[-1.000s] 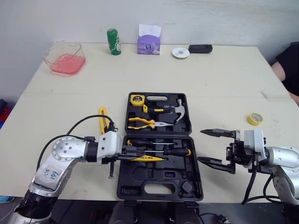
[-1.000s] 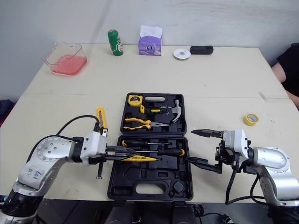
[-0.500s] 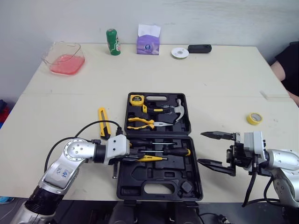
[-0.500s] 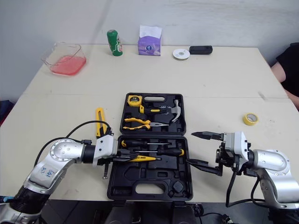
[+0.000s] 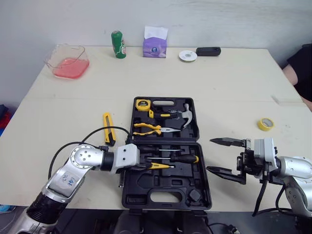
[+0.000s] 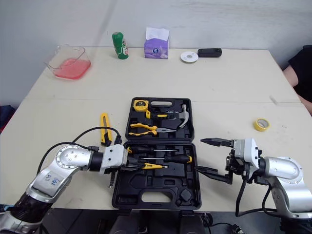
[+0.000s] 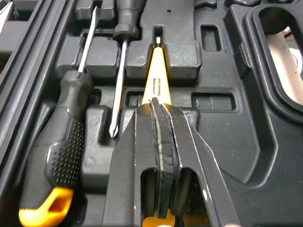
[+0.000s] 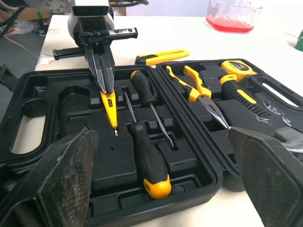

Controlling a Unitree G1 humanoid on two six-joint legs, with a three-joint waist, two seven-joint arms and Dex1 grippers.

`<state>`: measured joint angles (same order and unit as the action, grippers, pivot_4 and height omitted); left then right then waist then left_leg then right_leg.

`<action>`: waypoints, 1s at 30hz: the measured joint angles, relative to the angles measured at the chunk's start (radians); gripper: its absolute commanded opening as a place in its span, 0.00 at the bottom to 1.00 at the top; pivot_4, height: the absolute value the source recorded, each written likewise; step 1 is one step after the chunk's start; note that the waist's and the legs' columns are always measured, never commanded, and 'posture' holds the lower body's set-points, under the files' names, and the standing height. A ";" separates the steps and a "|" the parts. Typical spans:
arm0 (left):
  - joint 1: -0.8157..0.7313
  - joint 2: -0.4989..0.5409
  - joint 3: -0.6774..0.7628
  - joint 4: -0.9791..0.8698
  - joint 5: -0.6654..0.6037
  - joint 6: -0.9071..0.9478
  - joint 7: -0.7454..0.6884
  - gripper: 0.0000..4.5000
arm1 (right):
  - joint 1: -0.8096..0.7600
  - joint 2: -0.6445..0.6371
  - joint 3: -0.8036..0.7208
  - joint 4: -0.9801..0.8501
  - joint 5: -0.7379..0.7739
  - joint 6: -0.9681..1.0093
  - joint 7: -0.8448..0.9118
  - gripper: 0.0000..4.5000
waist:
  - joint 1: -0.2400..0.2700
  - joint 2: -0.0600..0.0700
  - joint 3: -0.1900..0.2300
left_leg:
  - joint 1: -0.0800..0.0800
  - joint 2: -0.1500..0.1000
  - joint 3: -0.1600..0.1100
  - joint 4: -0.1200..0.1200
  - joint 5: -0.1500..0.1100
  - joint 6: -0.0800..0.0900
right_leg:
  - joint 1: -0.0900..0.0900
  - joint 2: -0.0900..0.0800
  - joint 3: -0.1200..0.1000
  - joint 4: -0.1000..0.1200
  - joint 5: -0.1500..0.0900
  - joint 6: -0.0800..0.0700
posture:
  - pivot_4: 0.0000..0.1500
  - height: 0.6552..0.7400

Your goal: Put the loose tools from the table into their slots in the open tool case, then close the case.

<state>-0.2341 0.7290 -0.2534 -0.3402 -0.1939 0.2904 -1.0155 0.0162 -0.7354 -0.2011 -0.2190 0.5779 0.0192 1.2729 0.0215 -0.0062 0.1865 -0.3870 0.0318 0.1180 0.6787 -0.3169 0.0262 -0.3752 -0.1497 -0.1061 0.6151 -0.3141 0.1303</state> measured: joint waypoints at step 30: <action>0.095 -0.046 0.056 0.127 -0.067 -0.083 0.025 0.01 | 0.001 0.019 -0.001 0.026 -0.009 -0.039 -0.018 1.00 | -0.009 0.019 -0.024 | 0.023 0.006 0.002 -0.016 -0.005 -0.002 | 0.014 0.000 0.001 -0.004 -0.004 -0.008 | 1.00 1.00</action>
<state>-0.1396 0.6828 -0.1977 -0.2135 -0.2606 0.2076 -0.9902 0.0173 -0.7162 -0.2016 -0.1932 0.5687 -0.0201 1.2545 0.0123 0.0131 0.1625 -0.3641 0.0374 0.1202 0.6630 -0.3219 0.0241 -0.3608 -0.1502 -0.1049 0.6114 -0.3186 0.1220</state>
